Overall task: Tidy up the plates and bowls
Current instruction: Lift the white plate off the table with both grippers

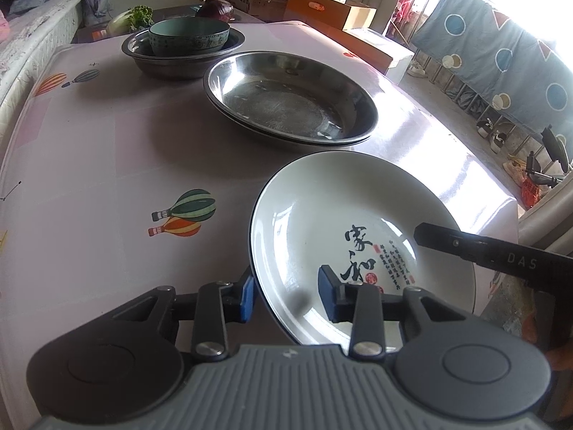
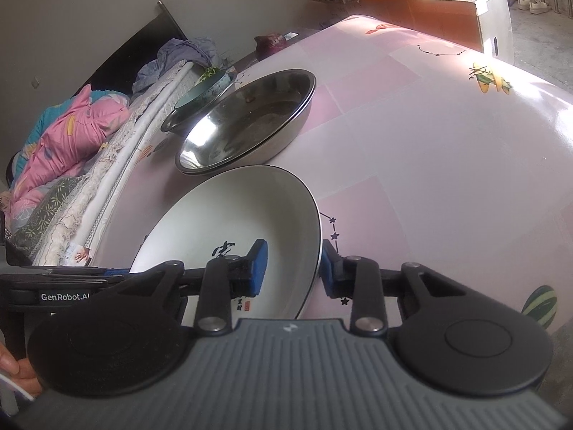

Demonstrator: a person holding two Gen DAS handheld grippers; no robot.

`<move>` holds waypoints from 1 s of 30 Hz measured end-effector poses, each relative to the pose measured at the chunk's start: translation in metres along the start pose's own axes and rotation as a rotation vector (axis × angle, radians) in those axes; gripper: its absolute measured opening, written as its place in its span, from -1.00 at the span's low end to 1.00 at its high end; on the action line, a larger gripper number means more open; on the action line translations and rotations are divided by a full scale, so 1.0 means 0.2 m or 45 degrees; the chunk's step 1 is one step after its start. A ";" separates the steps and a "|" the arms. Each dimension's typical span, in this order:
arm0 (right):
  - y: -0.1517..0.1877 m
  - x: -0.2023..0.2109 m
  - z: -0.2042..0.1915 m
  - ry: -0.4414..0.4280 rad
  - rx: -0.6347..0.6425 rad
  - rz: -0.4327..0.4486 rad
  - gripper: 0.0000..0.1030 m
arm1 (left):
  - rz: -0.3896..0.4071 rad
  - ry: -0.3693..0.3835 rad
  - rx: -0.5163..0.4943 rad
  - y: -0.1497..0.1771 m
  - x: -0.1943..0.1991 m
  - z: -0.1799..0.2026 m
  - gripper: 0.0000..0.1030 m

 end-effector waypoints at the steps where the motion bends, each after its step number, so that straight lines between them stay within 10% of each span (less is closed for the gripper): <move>1: 0.00 -0.01 0.00 -0.004 -0.003 0.000 -0.42 | 0.000 0.000 0.006 0.00 0.00 -0.01 -0.29; 30: -0.01 -0.04 0.00 -0.042 0.003 -0.022 -0.40 | -0.015 0.013 -0.012 -0.02 -0.03 0.03 0.01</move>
Point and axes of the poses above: each gripper's, at about its wrist camera, not at the fingertips, and x roughly against the way its jaws point, z to its right, y to its underside, the point moved 9 cm from there along -x, roughly the way its jaws point, and after that the axes turned 13 degrees about -y, right-handed, at the moved point
